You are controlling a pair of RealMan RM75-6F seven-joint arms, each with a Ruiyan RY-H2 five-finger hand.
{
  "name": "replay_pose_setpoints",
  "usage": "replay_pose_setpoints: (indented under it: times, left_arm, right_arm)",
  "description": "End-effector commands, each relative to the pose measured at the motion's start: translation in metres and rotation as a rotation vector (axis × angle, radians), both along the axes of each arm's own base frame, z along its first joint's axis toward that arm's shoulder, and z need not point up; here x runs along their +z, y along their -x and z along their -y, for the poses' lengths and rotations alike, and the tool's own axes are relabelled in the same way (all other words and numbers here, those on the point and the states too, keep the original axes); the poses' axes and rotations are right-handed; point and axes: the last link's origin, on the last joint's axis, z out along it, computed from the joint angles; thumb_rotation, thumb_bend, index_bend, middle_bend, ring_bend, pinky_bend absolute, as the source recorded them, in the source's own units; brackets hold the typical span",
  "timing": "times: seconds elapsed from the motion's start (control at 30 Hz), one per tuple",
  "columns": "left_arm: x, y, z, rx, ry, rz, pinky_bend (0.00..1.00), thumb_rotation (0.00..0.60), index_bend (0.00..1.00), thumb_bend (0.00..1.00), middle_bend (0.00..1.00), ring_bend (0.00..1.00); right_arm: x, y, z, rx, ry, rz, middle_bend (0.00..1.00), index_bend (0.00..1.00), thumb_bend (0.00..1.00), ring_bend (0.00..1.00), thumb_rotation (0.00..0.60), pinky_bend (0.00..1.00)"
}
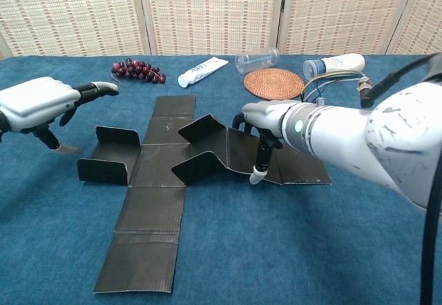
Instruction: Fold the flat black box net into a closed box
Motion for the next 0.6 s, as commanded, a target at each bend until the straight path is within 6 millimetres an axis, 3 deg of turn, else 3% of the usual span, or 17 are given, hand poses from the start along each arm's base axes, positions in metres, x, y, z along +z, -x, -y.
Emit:
replay_pose_setpoints:
  times: [0.03,0.6]
  left_arm:
    - [-0.003,-0.001,0.0,0.006,0.009,-0.003,0.88,0.6,0.03,0.11,0.06,0.61]
    - [-0.028,-0.014,0.0,0.044,0.069,0.07,0.88,0.6,0.02,0.11,0.05,0.61]
  right_arm:
    - [0.0,0.001,0.0,0.0,0.002,-0.001,0.29,0.25,0.25,0.82,0.6,0.95]
    - [-0.001,0.003,0.0,0.0,0.001,0.016,0.29,0.25,0.25,0.82,0.6,0.95]
